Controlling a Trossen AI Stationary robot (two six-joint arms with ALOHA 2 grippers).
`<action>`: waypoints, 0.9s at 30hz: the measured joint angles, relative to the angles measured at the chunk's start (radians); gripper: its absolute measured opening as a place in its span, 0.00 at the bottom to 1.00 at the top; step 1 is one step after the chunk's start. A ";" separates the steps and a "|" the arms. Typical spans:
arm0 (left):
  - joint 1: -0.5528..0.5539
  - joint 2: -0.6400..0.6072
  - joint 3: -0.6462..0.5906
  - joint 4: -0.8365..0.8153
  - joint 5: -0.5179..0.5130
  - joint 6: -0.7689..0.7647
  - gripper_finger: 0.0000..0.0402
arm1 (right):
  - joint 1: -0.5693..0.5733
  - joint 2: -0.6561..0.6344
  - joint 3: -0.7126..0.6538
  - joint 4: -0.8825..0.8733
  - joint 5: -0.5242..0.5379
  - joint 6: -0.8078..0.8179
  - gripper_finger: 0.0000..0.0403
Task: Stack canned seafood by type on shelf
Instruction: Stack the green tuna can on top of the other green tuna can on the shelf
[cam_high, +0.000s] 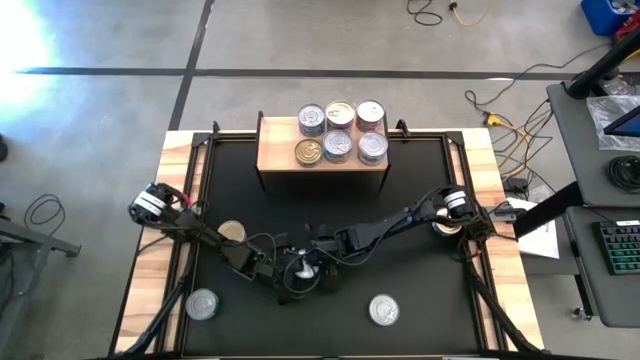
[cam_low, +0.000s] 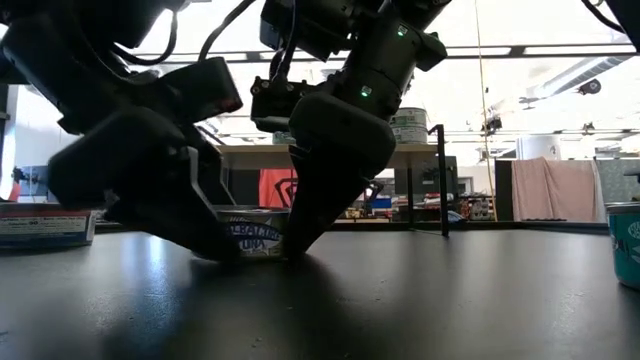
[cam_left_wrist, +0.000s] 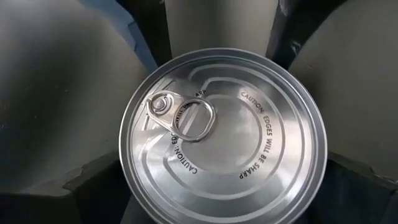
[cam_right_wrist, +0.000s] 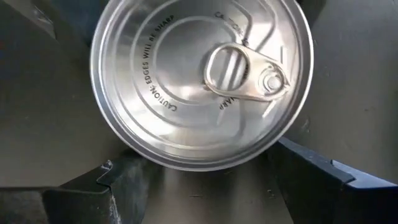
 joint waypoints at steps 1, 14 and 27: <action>0.003 0.004 -0.001 0.008 -0.002 0.000 0.99 | 0.000 0.000 0.000 0.000 0.000 -0.001 0.73; 0.031 0.048 -0.001 0.087 -0.002 -0.048 1.00 | 0.000 0.000 0.000 -0.009 -0.002 0.001 0.74; 0.036 0.048 0.002 0.073 0.017 -0.076 1.00 | -0.001 0.000 0.000 -0.011 -0.006 -0.010 0.74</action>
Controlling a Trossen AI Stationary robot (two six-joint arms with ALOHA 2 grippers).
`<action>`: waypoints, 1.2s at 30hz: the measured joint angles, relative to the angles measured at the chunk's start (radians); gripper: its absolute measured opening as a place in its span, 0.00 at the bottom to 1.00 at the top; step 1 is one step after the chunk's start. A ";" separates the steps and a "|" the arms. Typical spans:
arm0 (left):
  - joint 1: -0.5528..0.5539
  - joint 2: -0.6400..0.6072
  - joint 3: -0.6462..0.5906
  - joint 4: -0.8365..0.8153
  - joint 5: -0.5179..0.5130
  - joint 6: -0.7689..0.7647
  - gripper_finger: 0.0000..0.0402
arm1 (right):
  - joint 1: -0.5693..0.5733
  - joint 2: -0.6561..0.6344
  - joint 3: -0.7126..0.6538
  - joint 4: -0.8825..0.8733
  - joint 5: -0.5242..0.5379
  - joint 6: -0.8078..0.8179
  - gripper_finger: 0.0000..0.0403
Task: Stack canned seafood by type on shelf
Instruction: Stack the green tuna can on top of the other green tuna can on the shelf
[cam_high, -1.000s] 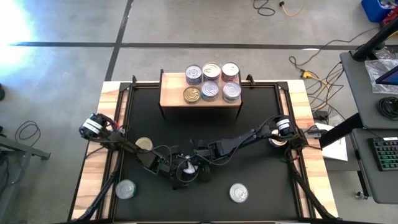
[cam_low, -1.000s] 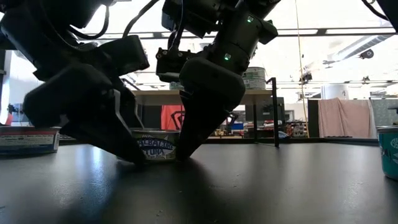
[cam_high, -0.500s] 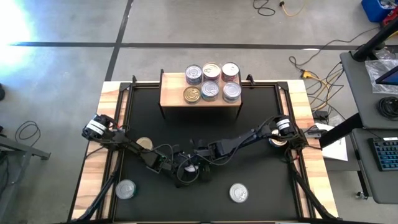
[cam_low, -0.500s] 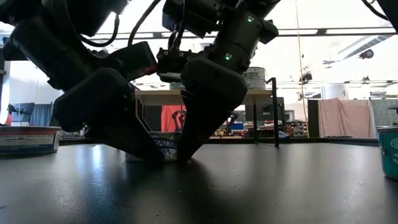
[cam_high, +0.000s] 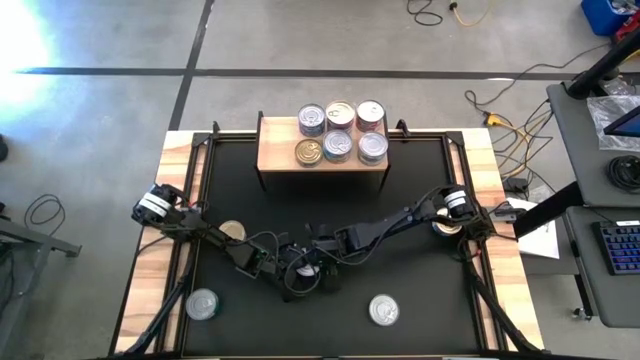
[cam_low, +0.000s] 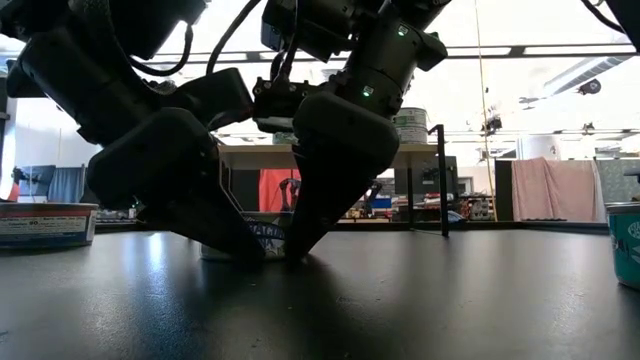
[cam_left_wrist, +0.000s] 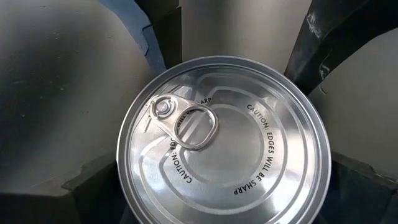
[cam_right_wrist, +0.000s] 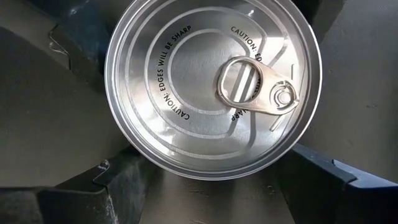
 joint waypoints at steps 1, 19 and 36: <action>0.000 0.000 0.000 0.001 -0.001 0.000 1.00 | 0.000 0.000 0.000 0.000 0.001 0.000 0.74; -0.001 -0.008 -0.003 -0.008 0.005 -0.022 1.00 | 0.000 0.000 0.000 -0.001 0.004 0.015 0.75; -0.003 -0.084 0.008 -0.168 0.073 -0.083 0.92 | -0.001 -0.058 0.005 -0.036 -0.005 0.072 0.73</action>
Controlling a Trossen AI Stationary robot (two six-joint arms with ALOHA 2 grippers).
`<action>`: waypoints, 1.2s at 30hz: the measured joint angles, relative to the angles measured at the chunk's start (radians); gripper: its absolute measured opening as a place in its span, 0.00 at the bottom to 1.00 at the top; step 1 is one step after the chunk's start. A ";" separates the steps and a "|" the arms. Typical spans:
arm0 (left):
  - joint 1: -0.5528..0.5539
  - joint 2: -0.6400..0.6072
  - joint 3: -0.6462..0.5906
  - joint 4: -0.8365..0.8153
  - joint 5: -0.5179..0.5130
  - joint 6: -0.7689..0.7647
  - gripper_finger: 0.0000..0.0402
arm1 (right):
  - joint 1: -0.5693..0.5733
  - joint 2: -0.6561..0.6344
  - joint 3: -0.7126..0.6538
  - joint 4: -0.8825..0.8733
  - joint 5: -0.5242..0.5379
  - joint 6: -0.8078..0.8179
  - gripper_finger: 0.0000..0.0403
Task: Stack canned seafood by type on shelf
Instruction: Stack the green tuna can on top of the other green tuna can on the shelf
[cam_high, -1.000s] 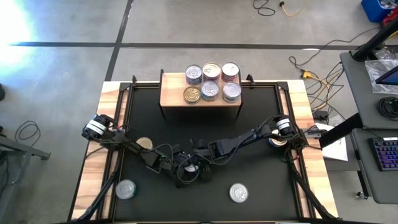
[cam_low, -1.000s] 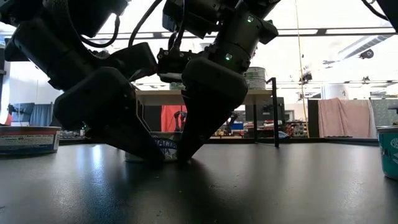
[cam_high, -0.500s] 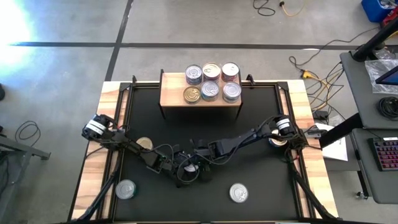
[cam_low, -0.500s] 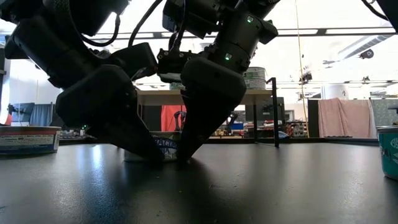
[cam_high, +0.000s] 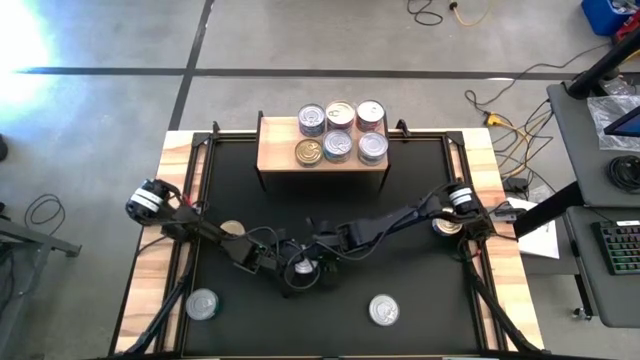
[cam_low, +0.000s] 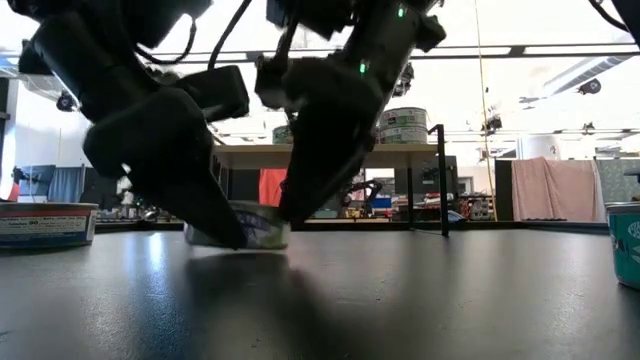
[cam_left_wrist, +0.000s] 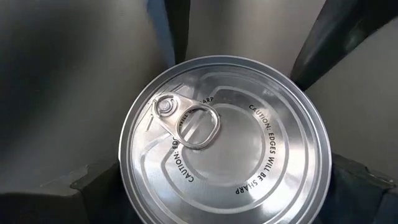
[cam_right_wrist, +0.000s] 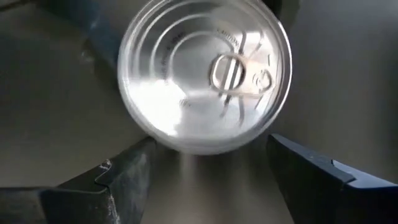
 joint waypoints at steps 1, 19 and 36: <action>0.000 -0.015 0.000 -0.021 0.005 0.003 0.92 | 0.000 -0.010 0.001 -0.009 0.000 0.000 0.72; 0.025 -0.425 -0.003 -0.369 0.050 0.223 0.92 | 0.001 -0.181 -0.002 -0.220 -0.007 0.066 0.75; 0.405 -0.740 0.121 -0.480 0.201 0.601 0.93 | -0.106 -0.379 0.069 -0.134 0.046 0.298 0.63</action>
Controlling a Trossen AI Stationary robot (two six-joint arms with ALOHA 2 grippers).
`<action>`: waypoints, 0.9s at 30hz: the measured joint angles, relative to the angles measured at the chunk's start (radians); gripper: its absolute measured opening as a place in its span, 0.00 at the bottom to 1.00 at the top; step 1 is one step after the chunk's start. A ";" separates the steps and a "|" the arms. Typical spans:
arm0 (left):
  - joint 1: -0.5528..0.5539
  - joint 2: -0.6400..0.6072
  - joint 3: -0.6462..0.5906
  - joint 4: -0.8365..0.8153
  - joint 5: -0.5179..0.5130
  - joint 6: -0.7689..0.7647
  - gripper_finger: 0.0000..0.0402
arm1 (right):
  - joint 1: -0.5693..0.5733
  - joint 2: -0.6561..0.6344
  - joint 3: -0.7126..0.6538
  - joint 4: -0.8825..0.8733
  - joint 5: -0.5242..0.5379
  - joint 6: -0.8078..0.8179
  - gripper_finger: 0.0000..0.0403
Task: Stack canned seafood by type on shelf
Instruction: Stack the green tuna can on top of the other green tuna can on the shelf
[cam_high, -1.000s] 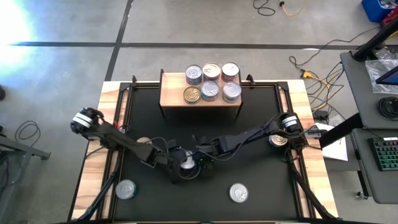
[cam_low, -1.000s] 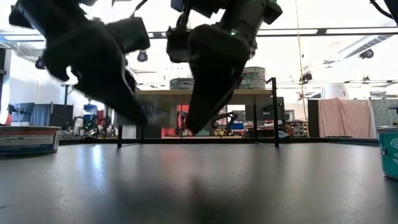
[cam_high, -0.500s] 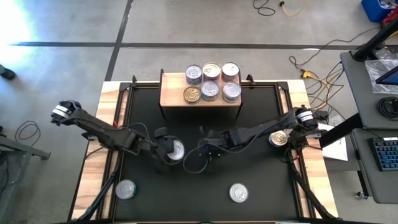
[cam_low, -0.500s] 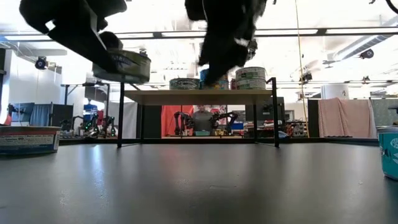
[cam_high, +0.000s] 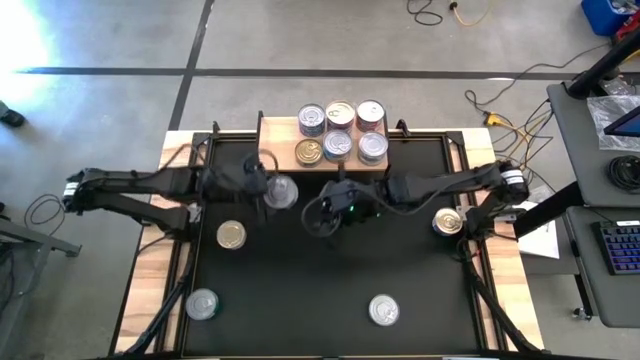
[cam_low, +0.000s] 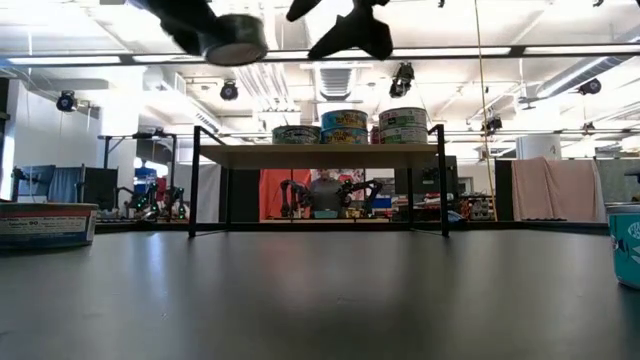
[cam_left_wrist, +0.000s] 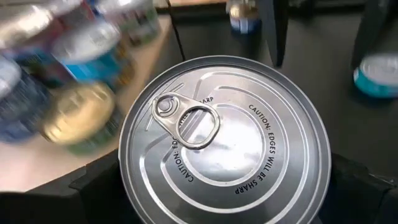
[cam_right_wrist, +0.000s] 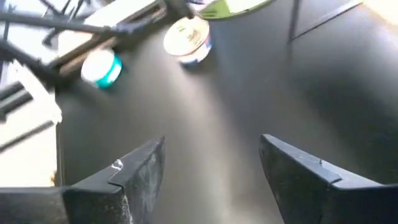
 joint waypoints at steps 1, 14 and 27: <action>0.031 0.006 0.021 -0.002 0.033 0.019 0.93 | -0.014 -0.013 0.000 -0.001 -0.001 0.004 0.62; 0.342 0.229 0.247 -0.067 0.269 0.237 0.93 | -0.223 -0.169 -0.025 0.104 -0.086 -0.276 0.55; 0.505 0.523 0.527 -0.140 0.435 0.365 0.93 | -0.375 -0.138 -0.024 0.301 -0.140 -0.550 0.54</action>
